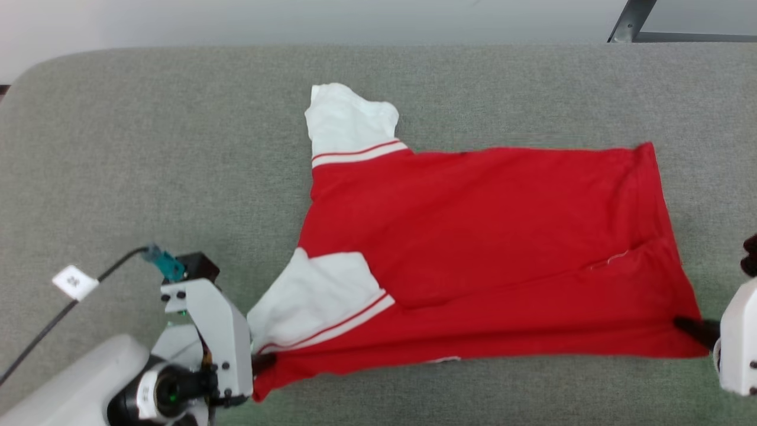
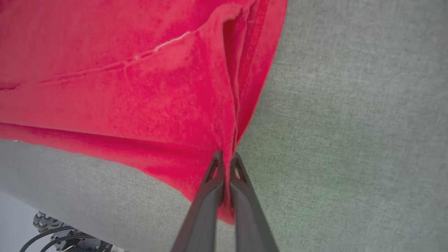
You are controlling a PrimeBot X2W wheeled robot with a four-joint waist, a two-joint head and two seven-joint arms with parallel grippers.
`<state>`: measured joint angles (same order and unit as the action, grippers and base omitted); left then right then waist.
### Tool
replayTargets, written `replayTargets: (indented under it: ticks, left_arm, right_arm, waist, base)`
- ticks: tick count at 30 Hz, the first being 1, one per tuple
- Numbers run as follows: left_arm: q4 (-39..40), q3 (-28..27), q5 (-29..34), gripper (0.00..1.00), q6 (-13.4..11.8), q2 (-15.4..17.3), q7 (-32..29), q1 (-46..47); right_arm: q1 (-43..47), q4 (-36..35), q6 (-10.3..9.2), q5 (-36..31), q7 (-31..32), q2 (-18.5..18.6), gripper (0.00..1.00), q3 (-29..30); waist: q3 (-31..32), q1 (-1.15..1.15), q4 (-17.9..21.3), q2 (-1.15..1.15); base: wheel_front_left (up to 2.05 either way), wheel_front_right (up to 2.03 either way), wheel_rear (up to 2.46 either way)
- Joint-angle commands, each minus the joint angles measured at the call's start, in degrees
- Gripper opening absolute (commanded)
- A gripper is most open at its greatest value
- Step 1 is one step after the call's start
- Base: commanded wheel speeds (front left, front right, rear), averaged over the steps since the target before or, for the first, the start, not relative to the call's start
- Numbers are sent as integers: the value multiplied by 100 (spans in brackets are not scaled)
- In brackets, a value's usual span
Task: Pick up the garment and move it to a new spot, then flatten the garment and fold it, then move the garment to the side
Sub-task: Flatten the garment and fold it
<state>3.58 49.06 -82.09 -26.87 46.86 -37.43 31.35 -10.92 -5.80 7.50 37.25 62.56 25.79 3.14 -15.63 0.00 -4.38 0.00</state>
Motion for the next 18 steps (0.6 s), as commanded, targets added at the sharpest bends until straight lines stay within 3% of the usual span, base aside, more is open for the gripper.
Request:
replayTargets:
  ticks: [1,18]
  left_arm:
    - [68,17,37,0,-65,64,29,-140]
    - [199,137,257,0,-7,87,188,-214]
  right_arm:
    - [163,-86,-2,-34,35,-68,0,47]
    - [580,-353,-2,-97,-102,-312,0,66]
  waist:
    - [-2,0,3,0]
    - [-17,0,58,0]
  base:
    - [0,0,0]
    - [0,0,0]
